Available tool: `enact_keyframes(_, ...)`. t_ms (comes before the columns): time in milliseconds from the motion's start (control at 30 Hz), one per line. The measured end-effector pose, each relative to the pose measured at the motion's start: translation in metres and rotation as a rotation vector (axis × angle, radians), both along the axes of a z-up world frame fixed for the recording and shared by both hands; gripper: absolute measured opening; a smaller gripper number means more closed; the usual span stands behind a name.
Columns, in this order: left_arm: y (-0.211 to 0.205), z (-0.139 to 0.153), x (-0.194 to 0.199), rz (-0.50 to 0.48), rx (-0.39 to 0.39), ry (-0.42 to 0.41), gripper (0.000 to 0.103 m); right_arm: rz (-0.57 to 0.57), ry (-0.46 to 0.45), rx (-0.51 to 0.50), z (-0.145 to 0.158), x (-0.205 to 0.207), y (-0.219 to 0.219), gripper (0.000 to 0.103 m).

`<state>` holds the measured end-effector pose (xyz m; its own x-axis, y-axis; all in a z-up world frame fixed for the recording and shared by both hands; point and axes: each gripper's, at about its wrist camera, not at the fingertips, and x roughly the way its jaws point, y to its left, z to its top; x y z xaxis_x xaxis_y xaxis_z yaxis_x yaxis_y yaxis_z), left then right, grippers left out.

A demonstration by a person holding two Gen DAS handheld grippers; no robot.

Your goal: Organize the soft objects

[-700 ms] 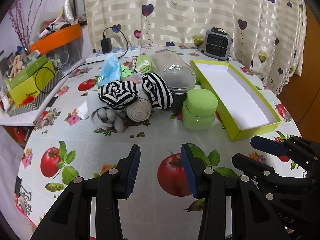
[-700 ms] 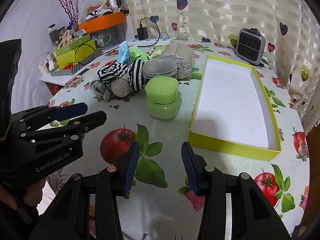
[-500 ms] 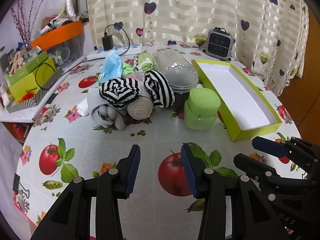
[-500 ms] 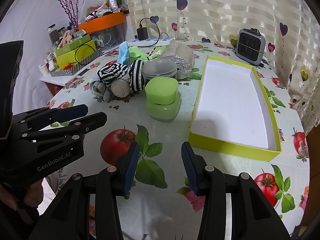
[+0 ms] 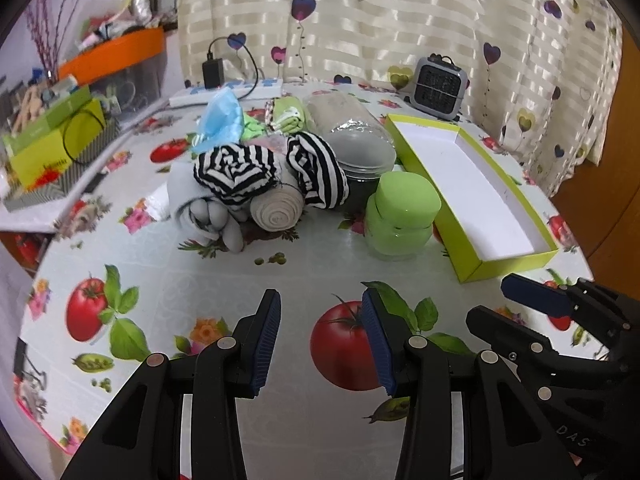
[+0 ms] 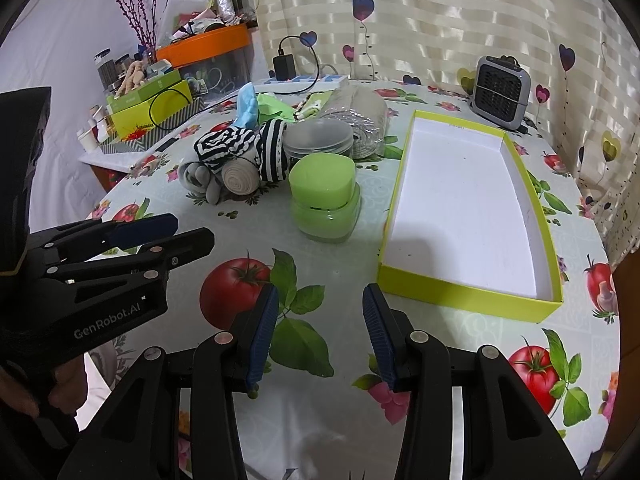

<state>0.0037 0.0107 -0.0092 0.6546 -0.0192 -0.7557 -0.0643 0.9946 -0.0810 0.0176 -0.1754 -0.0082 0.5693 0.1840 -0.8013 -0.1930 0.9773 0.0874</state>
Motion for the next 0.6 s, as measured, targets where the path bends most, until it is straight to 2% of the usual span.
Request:
enact_keyframes(33, 0.0020, -0.0002, 0.0004, 0.002, -0.017, 0.002, 0.041, 0.000, -0.001, 0.000, 0.0009, 0.0001, 0.0004, 0.045)
enact_keyframes(233, -0.0029, 0.0034, -0.0021, -0.017, 0.012, -0.011, 0.041, 0.002, -0.002, 0.001, 0.0017, 0.0004, 0.0013, 0.045)
enact_keyframes(600, -0.0034, 0.0065, -0.0046, -0.036, -0.002, -0.033, 0.041, 0.008, -0.010, 0.000, 0.0041, 0.0001, 0.0036, 0.045)
